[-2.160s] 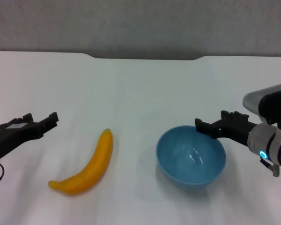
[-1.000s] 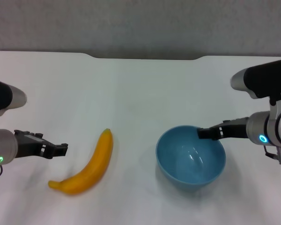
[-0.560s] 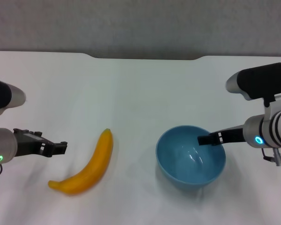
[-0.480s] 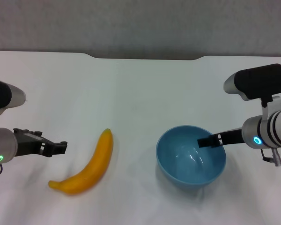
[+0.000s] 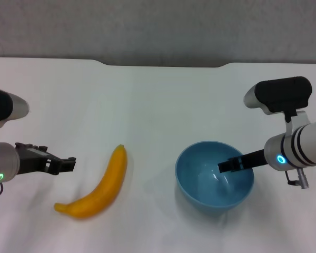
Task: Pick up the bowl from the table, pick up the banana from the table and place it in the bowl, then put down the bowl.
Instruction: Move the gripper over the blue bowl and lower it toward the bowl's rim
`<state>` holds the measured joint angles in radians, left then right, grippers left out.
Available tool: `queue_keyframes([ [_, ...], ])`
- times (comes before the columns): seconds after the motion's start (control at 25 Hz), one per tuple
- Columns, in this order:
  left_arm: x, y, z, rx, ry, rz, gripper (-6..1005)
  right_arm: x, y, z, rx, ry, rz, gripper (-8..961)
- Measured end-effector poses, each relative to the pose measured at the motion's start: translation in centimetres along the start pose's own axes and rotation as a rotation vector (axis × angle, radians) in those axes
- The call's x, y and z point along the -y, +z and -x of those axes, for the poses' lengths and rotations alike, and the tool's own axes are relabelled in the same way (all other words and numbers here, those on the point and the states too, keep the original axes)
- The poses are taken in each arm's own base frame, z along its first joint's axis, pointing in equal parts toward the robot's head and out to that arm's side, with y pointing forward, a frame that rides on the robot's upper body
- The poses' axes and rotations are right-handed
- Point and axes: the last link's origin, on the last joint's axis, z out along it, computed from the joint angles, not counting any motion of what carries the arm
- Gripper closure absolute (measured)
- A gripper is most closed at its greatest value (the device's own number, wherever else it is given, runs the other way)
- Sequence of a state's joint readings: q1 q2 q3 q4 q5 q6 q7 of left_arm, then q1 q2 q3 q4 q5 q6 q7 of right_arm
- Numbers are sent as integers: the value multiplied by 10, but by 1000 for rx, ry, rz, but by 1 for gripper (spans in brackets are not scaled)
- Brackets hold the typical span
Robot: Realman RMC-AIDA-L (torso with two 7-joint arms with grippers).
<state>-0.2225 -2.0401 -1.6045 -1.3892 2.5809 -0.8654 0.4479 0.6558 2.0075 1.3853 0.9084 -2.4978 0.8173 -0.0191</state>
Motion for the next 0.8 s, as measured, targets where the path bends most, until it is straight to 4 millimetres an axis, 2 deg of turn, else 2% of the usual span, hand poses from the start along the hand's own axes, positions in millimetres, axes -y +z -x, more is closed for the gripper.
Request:
queue_keyframes([
  [0.16, 0, 0, -2, -4, 3, 0, 203, -1, 2, -1, -32, -5, -4, 218],
  [0.8, -1, 1, -5, -22, 10, -5, 203, -2, 4, -3, -85, -31, -12, 250],
])
